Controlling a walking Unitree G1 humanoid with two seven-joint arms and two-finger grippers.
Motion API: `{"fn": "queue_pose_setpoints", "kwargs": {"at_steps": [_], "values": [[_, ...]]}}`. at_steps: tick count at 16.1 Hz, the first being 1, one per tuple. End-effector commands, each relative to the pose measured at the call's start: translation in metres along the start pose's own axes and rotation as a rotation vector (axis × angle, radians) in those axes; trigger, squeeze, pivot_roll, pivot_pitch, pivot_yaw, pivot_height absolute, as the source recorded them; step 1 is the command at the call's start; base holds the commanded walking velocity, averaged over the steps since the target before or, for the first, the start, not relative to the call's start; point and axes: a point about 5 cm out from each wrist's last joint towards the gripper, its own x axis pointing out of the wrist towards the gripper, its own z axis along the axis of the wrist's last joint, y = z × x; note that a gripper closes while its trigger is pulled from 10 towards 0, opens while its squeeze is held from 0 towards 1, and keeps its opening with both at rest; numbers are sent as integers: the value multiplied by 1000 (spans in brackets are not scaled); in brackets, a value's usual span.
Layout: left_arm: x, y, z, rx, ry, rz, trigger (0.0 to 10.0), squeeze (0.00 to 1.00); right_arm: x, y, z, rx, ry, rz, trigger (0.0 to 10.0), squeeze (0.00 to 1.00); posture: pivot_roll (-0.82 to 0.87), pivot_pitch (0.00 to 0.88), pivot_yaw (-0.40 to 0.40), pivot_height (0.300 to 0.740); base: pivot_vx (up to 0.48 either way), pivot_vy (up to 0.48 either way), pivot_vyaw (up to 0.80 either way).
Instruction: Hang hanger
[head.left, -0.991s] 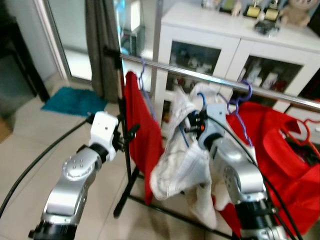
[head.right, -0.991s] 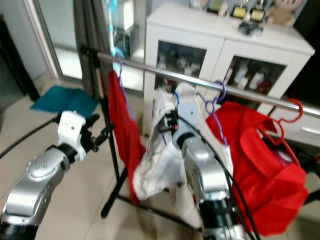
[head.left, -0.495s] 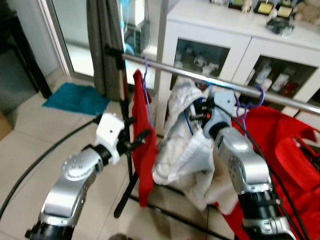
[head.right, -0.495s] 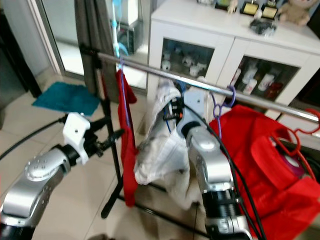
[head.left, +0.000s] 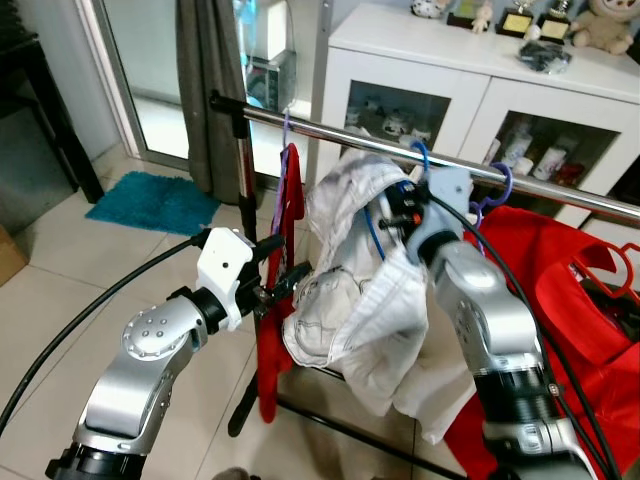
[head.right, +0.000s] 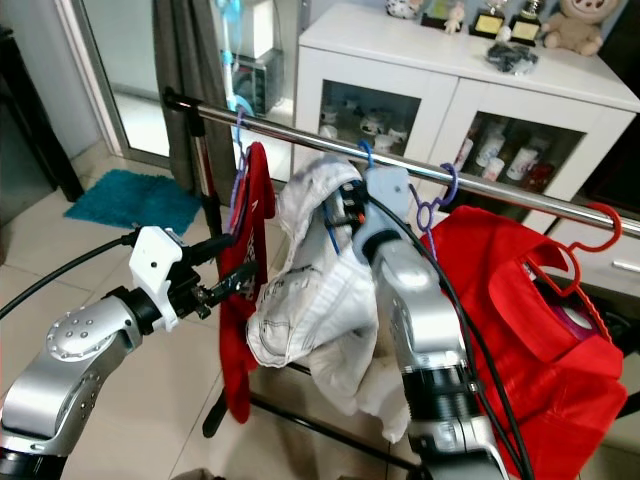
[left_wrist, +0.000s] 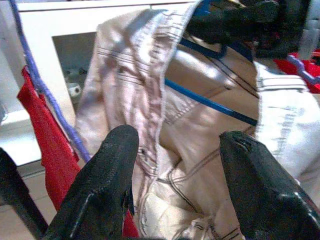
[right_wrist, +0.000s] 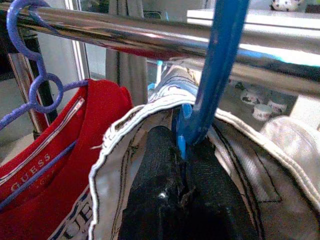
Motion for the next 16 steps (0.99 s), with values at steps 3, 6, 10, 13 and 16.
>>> {"fn": "queue_pose_setpoints", "kwargs": {"at_steps": [3, 6, 10, 13, 16], "values": [[2, -1, 9, 28, -14, -48, 10000, 0, 20, 5, 24, -42, -35, -2, 10000, 0, -55, 0, -56, 740, 0, 0, 0], [2, -2, 10, 35, -12, -68, 10000, 0, 37, 3, 24, 27, 30, -38, 10000, 0, -48, 0, -62, 740, 0, 0, 0], [1, -3, 8, 35, -2, -70, 10000, 0, 47, 7, 9, 44, 148, -3, 10000, 0, -38, 0, -71, 740, 0, 0, 0], [2, -4, 6, 33, 8, -79, 10000, 0, 52, 18, -12, -8, 286, 63, 10000, 0, -36, 0, -69, 740, 0, 0, 0], [3, -5, 5, 35, 12, -82, 10000, 0, 53, 20, -14, -2, 277, 68, 10000, 0, -36, 0, -67, 740, 0, 0, 0]]}}
